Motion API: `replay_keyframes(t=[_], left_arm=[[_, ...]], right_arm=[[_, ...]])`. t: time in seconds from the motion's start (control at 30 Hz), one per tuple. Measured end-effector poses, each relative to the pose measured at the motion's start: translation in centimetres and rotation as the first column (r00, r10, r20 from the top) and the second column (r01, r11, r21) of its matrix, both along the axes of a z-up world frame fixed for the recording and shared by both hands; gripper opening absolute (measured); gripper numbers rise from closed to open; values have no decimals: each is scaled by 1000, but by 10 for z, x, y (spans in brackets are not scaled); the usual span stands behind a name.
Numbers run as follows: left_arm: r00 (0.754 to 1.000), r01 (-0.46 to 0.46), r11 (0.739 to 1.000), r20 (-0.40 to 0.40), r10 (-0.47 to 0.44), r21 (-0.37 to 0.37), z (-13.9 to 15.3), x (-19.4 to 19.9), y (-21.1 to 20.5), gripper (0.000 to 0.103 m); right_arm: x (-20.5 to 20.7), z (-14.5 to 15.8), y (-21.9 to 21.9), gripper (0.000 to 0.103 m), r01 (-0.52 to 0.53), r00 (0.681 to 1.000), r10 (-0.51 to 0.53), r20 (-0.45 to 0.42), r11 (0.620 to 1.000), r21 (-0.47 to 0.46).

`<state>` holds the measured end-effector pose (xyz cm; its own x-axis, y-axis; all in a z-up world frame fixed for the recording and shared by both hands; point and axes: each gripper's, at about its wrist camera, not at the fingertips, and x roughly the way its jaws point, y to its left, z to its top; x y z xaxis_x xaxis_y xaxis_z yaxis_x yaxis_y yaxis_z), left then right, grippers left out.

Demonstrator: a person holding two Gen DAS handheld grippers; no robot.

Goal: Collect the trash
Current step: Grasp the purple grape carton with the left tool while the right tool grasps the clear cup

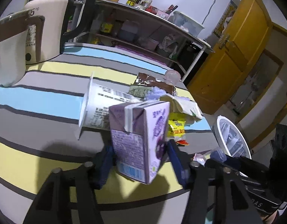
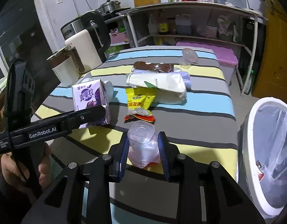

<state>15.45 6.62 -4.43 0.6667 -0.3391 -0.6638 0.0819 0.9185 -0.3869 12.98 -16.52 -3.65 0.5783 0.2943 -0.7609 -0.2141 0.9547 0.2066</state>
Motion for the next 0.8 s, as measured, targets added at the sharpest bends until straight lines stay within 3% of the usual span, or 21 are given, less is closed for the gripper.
replay_keyframes(t=[0.33, 0.8], left_arm=[[998, 3, 997, 59, -8, 72, 17, -16, -13, 38], [991, 65, 991, 110, -78, 116, 41, -41, -44, 37]], right_arm=[[-7, 4, -16, 32, 40, 999, -40, 15, 999, 3], [-29, 24, -46, 32, 114, 992, -115, 55, 993, 9]])
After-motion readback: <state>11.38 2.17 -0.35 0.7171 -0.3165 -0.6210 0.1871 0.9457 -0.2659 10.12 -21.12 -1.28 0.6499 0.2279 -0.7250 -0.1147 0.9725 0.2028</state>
